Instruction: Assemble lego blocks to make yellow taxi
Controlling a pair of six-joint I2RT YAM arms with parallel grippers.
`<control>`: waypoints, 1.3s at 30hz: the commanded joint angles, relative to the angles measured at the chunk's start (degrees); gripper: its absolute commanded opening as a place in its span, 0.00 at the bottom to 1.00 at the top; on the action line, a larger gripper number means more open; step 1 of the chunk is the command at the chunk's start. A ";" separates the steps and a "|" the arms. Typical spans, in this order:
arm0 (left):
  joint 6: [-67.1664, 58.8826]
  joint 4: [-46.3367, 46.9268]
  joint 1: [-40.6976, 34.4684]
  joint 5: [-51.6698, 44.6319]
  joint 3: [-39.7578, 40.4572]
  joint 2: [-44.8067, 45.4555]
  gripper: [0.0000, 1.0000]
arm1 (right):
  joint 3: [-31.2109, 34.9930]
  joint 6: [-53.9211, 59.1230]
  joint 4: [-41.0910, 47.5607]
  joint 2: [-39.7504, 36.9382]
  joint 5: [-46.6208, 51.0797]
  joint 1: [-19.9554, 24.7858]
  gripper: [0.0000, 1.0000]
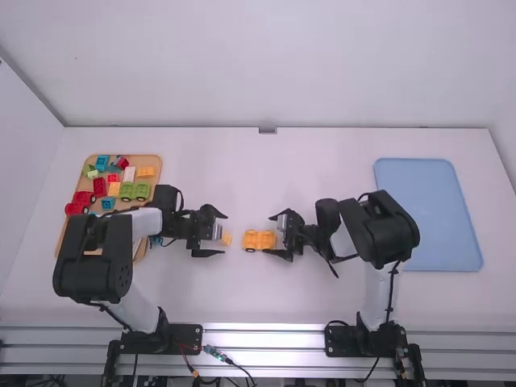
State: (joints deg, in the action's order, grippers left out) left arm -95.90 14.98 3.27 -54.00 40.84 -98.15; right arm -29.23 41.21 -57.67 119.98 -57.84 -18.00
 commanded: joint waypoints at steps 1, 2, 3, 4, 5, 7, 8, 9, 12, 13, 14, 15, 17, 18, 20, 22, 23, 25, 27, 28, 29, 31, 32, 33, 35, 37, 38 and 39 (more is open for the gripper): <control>-2.97 0.75 0.35 -1.36 0.42 -0.63 0.99 | 1.22 -4.39 -0.87 0.78 1.36 -0.16 0.99; -2.80 0.32 0.33 -1.14 0.37 -0.90 0.99 | 1.25 -4.13 -0.61 0.78 1.33 -0.16 0.99; -2.25 -0.19 0.24 -1.12 0.35 -1.40 0.99 | 1.20 -3.98 -0.15 0.78 1.22 -0.16 0.99; -1.99 -0.62 0.35 -0.77 0.35 -2.23 0.99 | 0.94 -4.04 0.68 0.78 0.90 -0.16 0.99; -0.90 -1.56 0.35 -0.77 0.35 -3.28 0.99 | 0.28 -4.02 2.05 0.78 0.87 -0.16 0.99; 0.11 -2.96 0.35 -1.30 0.35 -5.18 0.99 | -0.81 -4.00 4.35 0.78 1.11 -0.18 1.00; 0.09 -3.09 0.37 -1.41 0.35 -5.33 0.99 | -0.94 -4.00 4.57 0.78 1.11 -0.20 0.99; -0.04 -4.05 0.35 -2.37 0.35 -6.51 0.99 | -1.79 -3.47 6.47 0.78 1.09 -0.64 0.99; -1.60 -4.53 0.39 -3.42 0.66 -7.56 0.99 | -3.50 0.77 11.34 0.78 1.84 -2.39 0.99; -1.36 -4.47 0.31 -3.20 0.70 -7.56 0.99 | -3.65 0.90 11.67 0.78 2.23 -2.56 0.99; -1.01 -4.08 0.00 -2.24 1.05 -7.56 0.99 | -4.11 0.87 12.13 0.78 3.58 -3.31 0.99; -1.05 -3.86 -0.02 -1.87 1.16 -7.56 0.99 | -4.15 0.57 12.11 0.78 4.04 -3.50 0.99; -1.81 -1.32 -0.07 -0.99 2.16 -7.56 0.99 | -4.13 -1.35 11.15 0.78 6.69 -4.75 0.99; -1.90 -0.64 -0.07 -0.99 2.51 -7.56 0.99 | -4.07 -1.44 10.95 0.78 7.28 -5.08 0.99; -3.78 2.66 0.09 -1.69 4.81 -7.89 0.99 | -3.85 -1.22 10.40 0.78 9.38 -6.50 0.99; -4.02 4.45 0.37 -1.67 6.62 -8.11 0.99 | -3.30 -1.64 8.72 0.78 10.23 -7.53 0.99; -3.67 5.63 0.24 -1.34 7.74 -8.11 0.99 | -2.93 -2.16 7.63 0.78 10.43 -7.83 0.99; -2.64 6.92 0.24 -1.10 8.59 -8.11 0.99 | -2.16 -2.97 5.20 0.78 10.29 -7.94 0.99; -2.56 7.20 0.24 0.10 8.44 -8.11 0.99 | -1.60 -2.95 3.78 0.78 10.08 -7.77 0.99; -2.54 6.66 0.24 2.02 7.83 -8.11 0.99 | -1.20 -3.08 2.71 0.78 10.14 -7.53 0.99; -2.49 5.74 -0.18 3.82 6.91 -8.11 0.99 | -0.90 -3.85 1.81 0.78 10.16 -7.53 0.99; -2.47 4.12 -0.48 4.87 5.33 -8.11 0.99 | -0.68 -5.18 0.81 0.78 10.12 -7.63 0.99; -2.54 3.73 -0.48 4.63 4.74 -8.11 0.99 | -0.79 -5.38 0.87 0.78 10.19 -7.66 0.99; -2.47 3.31 -0.28 4.17 4.11 -8.11 0.99 | -1.27 -5.55 1.68 0.78 10.40 -7.59 0.99; -2.51 3.05 0.09 4.25 3.63 -8.11 0.99 | -2.10 -5.51 3.43 0.78 10.23 -7.55 0.99; -1.90 2.68 -0.11 4.19 3.45 -8.11 0.99 | -3.06 -5.38 5.46 0.78 9.90 -7.55 0.99; -0.66 2.09 -0.35 4.23 3.45 -8.17 0.99 | -3.63 -5.31 6.58 0.78 9.90 -7.59 0.99; 0.63 1.52 -0.39 4.25 3.48 -8.17 0.99 | -4.02 -5.27 7.43 0.78 9.97 -7.66 0.99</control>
State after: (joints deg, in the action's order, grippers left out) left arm -97.56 16.62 3.16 -49.23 44.71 -105.56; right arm -31.86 36.16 -51.00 120.01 -47.68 -25.65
